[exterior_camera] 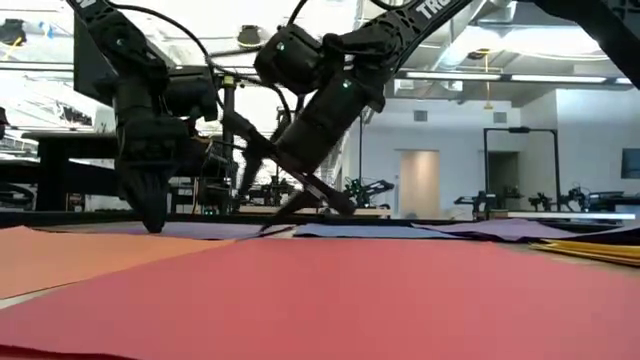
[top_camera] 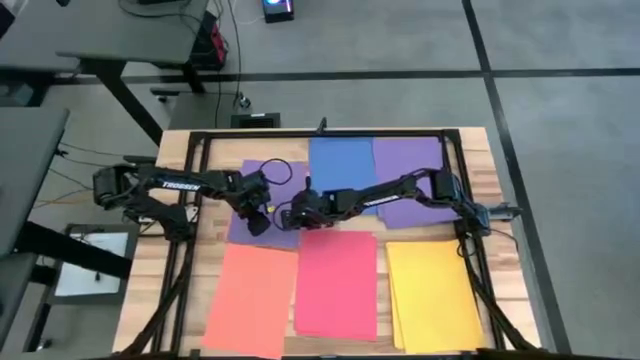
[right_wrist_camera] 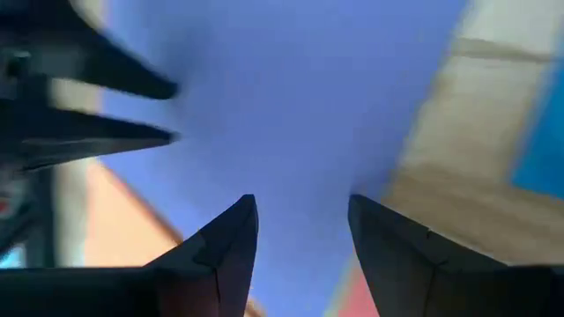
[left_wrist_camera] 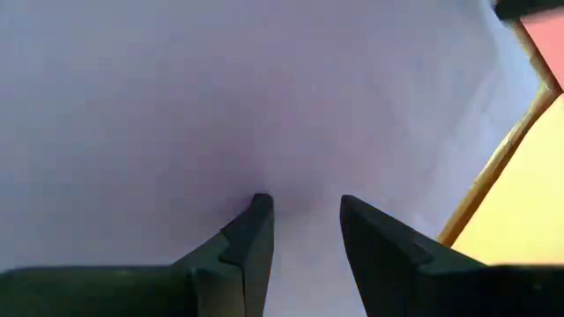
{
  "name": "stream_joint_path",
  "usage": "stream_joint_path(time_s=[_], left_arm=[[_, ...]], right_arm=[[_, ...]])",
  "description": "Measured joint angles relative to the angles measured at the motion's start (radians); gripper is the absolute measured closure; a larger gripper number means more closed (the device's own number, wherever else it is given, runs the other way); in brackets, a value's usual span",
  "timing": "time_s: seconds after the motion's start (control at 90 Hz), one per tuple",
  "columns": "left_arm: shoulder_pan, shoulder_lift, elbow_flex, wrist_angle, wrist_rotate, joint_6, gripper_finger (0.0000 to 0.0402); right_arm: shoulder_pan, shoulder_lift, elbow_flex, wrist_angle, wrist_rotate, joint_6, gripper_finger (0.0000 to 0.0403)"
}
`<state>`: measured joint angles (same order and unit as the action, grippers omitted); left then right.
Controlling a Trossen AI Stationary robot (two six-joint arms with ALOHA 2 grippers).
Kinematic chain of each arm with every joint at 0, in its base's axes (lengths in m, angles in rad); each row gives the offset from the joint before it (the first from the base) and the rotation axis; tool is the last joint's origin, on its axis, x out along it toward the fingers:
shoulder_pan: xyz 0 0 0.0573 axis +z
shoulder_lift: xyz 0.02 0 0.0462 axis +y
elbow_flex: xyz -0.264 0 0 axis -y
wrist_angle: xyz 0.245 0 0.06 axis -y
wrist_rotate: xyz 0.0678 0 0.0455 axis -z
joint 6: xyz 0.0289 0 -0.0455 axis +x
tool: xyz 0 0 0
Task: Organize paper
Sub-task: Stack the purple paper on the top right purple papers
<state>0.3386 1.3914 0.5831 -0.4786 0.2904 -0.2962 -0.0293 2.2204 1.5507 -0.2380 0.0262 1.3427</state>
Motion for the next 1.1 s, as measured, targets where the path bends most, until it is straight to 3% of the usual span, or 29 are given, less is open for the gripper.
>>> stream_joint_path(time_s=[0.278,0.467,0.844,1.1], left_arm=[[-0.010,0.000,-0.001,0.012,0.000,-0.001,0.0283],[-0.031,0.001,-0.001,0.024,0.001,0.002,0.0283],[-0.036,0.001,-0.001,0.023,0.003,0.021,0.0283],[-0.036,0.000,-0.001,0.021,0.005,0.037,0.0283]], right_arm=[[0.008,0.023,0.001,0.055,0.005,0.043,0.0241],[0.007,0.024,0.000,0.078,0.006,-0.015,0.0242],[0.005,0.026,-0.002,0.320,0.003,-0.068,0.0242],[0.022,0.026,-0.001,0.362,-0.031,-0.069,0.0242]])
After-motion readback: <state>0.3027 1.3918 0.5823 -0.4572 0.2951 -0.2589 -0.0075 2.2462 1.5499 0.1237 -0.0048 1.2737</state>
